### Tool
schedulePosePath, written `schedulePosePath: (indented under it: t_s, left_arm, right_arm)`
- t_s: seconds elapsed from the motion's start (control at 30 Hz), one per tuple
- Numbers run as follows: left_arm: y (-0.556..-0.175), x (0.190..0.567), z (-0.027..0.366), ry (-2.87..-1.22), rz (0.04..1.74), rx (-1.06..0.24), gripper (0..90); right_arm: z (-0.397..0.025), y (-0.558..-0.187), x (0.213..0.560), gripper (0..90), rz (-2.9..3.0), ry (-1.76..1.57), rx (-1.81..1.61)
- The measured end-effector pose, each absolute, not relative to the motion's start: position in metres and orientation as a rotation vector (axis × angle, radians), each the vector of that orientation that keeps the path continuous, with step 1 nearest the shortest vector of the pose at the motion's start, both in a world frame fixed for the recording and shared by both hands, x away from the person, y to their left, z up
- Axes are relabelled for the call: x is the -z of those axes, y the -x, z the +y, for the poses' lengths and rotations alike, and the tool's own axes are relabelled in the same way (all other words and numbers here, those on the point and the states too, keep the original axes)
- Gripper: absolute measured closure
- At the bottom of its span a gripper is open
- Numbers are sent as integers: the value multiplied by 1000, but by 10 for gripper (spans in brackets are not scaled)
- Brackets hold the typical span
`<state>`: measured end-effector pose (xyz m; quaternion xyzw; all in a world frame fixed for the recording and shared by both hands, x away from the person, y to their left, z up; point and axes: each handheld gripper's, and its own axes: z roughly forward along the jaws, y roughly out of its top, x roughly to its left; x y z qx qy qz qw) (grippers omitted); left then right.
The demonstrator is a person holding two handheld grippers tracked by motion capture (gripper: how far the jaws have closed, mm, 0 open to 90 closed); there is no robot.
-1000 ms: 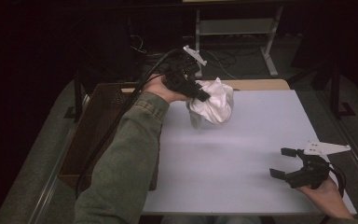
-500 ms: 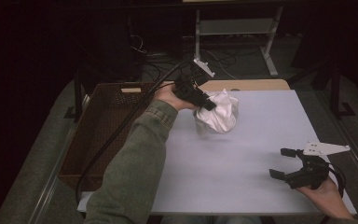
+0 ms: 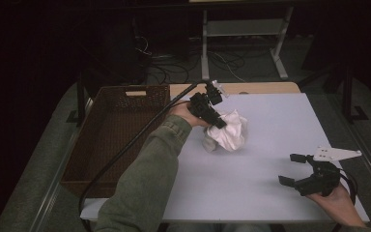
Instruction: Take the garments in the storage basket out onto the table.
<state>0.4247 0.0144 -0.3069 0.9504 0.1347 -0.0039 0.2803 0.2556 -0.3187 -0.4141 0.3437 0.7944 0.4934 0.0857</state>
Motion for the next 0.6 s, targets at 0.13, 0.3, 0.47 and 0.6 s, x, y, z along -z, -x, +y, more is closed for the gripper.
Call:
schedulePosePath:
  t_s: [0.13, 0.3, 0.47, 0.6]
  left_arm:
    - [-425, 316, 12, -2566, 360, 14, 700]
    - [-423, 325, 10, -2579, 371, 10, 698]
    - [-425, 337, 10, -2616, 382, 20, 695]
    - [-426, 346, 12, -2638, 399, 27, 692]
  right_arm:
    - [-319, -256, 414, 0, 2370, -1023, -1469]
    - [-318, -256, 414, 0, 2375, -1021, -1466]
    - [-318, -256, 415, 0, 2381, -1025, -1461]
    - [-317, -256, 415, 0, 2386, -1024, -1459]
